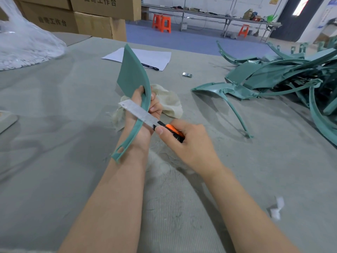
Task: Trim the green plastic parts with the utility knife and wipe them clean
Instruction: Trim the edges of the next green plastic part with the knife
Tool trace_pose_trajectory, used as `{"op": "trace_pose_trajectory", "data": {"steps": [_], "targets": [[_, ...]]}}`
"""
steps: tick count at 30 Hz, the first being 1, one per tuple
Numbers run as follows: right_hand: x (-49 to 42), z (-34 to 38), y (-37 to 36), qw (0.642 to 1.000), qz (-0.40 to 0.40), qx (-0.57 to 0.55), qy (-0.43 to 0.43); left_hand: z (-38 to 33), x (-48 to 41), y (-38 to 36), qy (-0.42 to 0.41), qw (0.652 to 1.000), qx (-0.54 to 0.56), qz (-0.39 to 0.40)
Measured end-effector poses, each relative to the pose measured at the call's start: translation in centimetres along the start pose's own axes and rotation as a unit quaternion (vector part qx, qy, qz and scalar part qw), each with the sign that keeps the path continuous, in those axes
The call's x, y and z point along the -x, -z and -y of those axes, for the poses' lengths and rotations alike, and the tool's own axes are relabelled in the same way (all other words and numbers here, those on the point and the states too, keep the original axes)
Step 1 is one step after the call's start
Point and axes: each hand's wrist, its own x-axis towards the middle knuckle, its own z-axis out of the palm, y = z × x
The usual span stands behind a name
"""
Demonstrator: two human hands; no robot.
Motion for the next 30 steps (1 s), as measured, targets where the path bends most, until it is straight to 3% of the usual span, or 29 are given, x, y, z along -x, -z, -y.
{"op": "trace_pose_trajectory", "data": {"steps": [12,18,25,27,30], "targets": [[0.1,0.5,0.1,1.000,0.021,-0.012,0.005,-0.2,-0.1,0.2,0.019,0.999,0.018,0.025],[1.1,2.3,-1.2,0.990,0.115,0.013,0.078,-0.1,-0.1,1.0,-0.014,0.996,0.074,0.041],[1.3,2.6,-0.3,0.979,0.169,-0.053,0.098,-0.1,-0.1,0.7,-0.014,0.998,0.050,0.018],[0.9,2.4,0.2,0.984,0.140,-0.070,0.085,0.0,-0.1,0.5,0.006,1.000,0.002,0.005],[-0.1,1.3,1.5,0.996,-0.010,-0.089,0.009,0.6,0.1,0.2,-0.014,0.993,-0.111,-0.020]]}}
